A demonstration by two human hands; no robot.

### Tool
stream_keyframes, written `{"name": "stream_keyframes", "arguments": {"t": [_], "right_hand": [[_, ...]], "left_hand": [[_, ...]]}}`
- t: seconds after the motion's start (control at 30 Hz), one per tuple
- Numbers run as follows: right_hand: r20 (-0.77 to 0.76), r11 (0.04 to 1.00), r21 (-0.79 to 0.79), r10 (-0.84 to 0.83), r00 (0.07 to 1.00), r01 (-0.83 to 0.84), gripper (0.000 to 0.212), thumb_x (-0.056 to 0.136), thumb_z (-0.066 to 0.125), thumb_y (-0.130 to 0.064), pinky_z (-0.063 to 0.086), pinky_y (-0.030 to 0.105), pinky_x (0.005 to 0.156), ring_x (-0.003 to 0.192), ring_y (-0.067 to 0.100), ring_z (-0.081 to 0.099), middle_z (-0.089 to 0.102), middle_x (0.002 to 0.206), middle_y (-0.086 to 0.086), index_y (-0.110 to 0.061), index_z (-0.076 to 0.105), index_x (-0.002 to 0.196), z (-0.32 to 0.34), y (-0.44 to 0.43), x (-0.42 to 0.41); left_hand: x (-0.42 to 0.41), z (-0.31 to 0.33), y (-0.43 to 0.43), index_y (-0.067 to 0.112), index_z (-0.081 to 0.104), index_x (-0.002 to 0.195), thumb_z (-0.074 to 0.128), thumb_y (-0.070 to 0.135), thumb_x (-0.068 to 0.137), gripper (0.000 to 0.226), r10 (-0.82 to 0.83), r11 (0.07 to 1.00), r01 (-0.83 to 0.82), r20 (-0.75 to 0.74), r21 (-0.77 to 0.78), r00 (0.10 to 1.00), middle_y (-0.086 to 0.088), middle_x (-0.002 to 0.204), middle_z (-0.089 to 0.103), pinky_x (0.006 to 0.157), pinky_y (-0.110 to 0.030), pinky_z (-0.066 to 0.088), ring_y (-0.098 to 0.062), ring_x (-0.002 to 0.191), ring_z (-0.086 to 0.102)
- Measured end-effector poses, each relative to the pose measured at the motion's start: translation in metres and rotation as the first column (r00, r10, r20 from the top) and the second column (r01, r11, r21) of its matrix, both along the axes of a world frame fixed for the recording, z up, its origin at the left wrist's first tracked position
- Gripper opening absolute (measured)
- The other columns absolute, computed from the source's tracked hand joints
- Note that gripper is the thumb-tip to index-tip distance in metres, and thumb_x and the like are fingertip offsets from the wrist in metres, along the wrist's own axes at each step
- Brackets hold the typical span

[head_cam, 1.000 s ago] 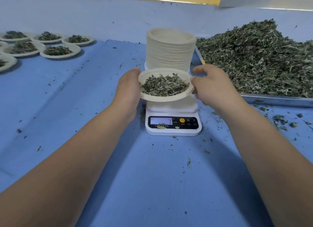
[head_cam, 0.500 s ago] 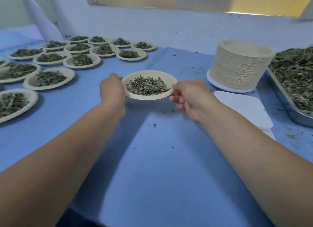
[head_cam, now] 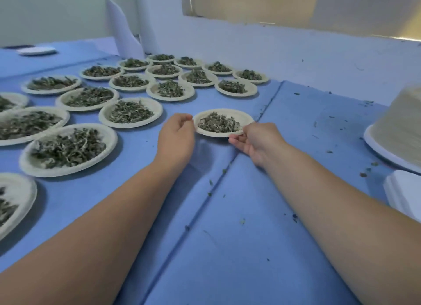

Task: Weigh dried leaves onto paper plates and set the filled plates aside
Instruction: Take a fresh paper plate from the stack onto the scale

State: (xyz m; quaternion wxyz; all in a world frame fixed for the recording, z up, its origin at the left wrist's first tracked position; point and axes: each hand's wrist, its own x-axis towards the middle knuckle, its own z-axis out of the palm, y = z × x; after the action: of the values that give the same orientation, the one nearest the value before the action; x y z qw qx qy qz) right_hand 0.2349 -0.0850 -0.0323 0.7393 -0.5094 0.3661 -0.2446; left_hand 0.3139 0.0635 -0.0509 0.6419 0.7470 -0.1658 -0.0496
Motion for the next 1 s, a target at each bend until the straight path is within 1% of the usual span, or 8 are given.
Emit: {"name": "stream_keyframes", "arguments": {"t": [0.17, 0.27, 0.33, 0.43, 0.57, 0.8, 0.9, 1.0], "right_hand": [[-0.039, 0.999, 0.038, -0.010, 0.999, 0.011, 0.031, 0.101, 0.033, 0.008, 0.053, 0.026, 0.041, 0.060, 0.021, 0.063, 0.058, 0.094, 0.016, 0.001, 0.046, 0.129, 0.005, -0.008, 0.044], [-0.085, 1.000, 0.008, -0.010, 0.996, 0.011, 0.042, 0.100, 0.029, 0.011, 0.053, 0.027, 0.040, 0.064, 0.023, 0.066, 0.058, 0.119, 0.020, 0.003, 0.042, 0.138, 0.006, -0.014, 0.065], [-0.107, 1.000, 0.002, -0.017, 0.994, 0.018, 0.047, 0.099, 0.027, 0.011, 0.053, 0.028, 0.040, 0.068, 0.025, 0.068, 0.057, 0.133, 0.021, 0.002, 0.041, 0.142, 0.005, -0.019, 0.076], [-0.112, 0.999, 0.013, -0.031, 0.993, 0.033, 0.047, 0.099, 0.026, 0.008, 0.054, 0.028, 0.042, 0.074, 0.027, 0.071, 0.058, 0.134, 0.022, 0.000, 0.044, 0.142, 0.005, -0.025, 0.089], [-0.062, 0.998, 0.052, -0.016, 0.998, 0.019, 0.044, 0.099, 0.029, 0.002, 0.056, 0.031, 0.046, 0.080, 0.034, 0.071, 0.061, 0.124, 0.028, -0.001, 0.051, 0.138, 0.009, -0.019, 0.092], [-0.007, 1.000, -0.015, 0.016, 1.000, -0.016, 0.013, 0.091, 0.041, 0.008, 0.057, 0.033, 0.048, 0.071, 0.032, 0.070, 0.051, 0.112, 0.021, 0.000, 0.048, 0.097, 0.028, 0.000, 0.043], [-0.022, 0.995, -0.056, 0.085, 0.996, -0.086, 0.011, 0.089, 0.044, 0.004, 0.062, 0.049, 0.074, 0.070, 0.032, 0.068, 0.059, 0.102, 0.021, -0.003, 0.048, 0.097, 0.039, 0.001, 0.004], [-0.021, 0.993, -0.088, 0.076, 0.997, -0.077, 0.007, 0.091, 0.047, 0.000, 0.059, 0.047, 0.084, 0.067, 0.028, 0.063, 0.061, 0.080, 0.014, -0.006, 0.051, 0.093, 0.051, -0.005, -0.048]], "left_hand": [[0.001, -0.002, 0.002, 0.030, 0.061, 0.124, 0.046, 0.024, 0.098, 0.031, 0.016, 0.999, -0.017, 0.018, 0.041, 1.000, 0.006, 0.109, 0.063, 0.071, -0.026, 0.043, -0.004, 0.083, 0.059], [0.002, -0.003, 0.003, 0.032, 0.061, 0.118, 0.046, 0.021, 0.098, 0.027, 0.019, 0.999, -0.019, -0.003, 0.045, 1.000, 0.018, 0.101, 0.058, 0.058, -0.008, 0.039, 0.013, 0.073, 0.057], [0.000, -0.003, 0.003, 0.031, 0.061, 0.117, 0.045, 0.020, 0.099, 0.026, 0.003, 0.999, -0.004, 0.006, 0.046, 1.000, 0.020, 0.099, 0.056, 0.058, -0.001, 0.037, 0.023, 0.075, 0.052], [-0.002, 0.000, 0.002, 0.028, 0.062, 0.117, 0.045, 0.019, 0.100, 0.026, -0.026, 0.998, 0.024, 0.033, 0.064, 0.999, 0.009, 0.107, 0.063, 0.077, -0.019, 0.042, 0.003, 0.092, 0.057], [-0.003, 0.001, 0.002, 0.021, 0.064, 0.122, 0.044, 0.019, 0.101, 0.030, -0.051, 0.992, 0.043, 0.065, 0.121, 0.997, 0.004, 0.109, 0.064, 0.091, -0.032, 0.045, -0.017, 0.109, 0.058], [-0.038, 0.016, -0.012, 0.025, 0.061, 0.124, 0.046, 0.017, 0.099, 0.030, -0.128, 0.991, 0.122, 0.140, 0.050, 0.982, 0.010, 0.112, 0.064, 0.085, -0.025, 0.041, -0.005, 0.102, 0.056], [-0.077, 0.020, -0.024, 0.035, 0.064, 0.109, 0.044, 0.021, 0.091, 0.031, -0.239, 0.968, 0.245, 0.104, -0.047, 0.966, 0.014, 0.104, 0.071, 0.072, -0.013, 0.045, 0.004, 0.086, 0.061], [-0.117, 0.026, -0.042, 0.027, 0.066, 0.126, 0.037, 0.026, 0.081, 0.053, -0.347, 0.936, 0.350, 0.085, -0.032, 0.934, 0.011, 0.114, 0.072, 0.084, -0.016, 0.048, -0.002, 0.105, 0.064]]}}
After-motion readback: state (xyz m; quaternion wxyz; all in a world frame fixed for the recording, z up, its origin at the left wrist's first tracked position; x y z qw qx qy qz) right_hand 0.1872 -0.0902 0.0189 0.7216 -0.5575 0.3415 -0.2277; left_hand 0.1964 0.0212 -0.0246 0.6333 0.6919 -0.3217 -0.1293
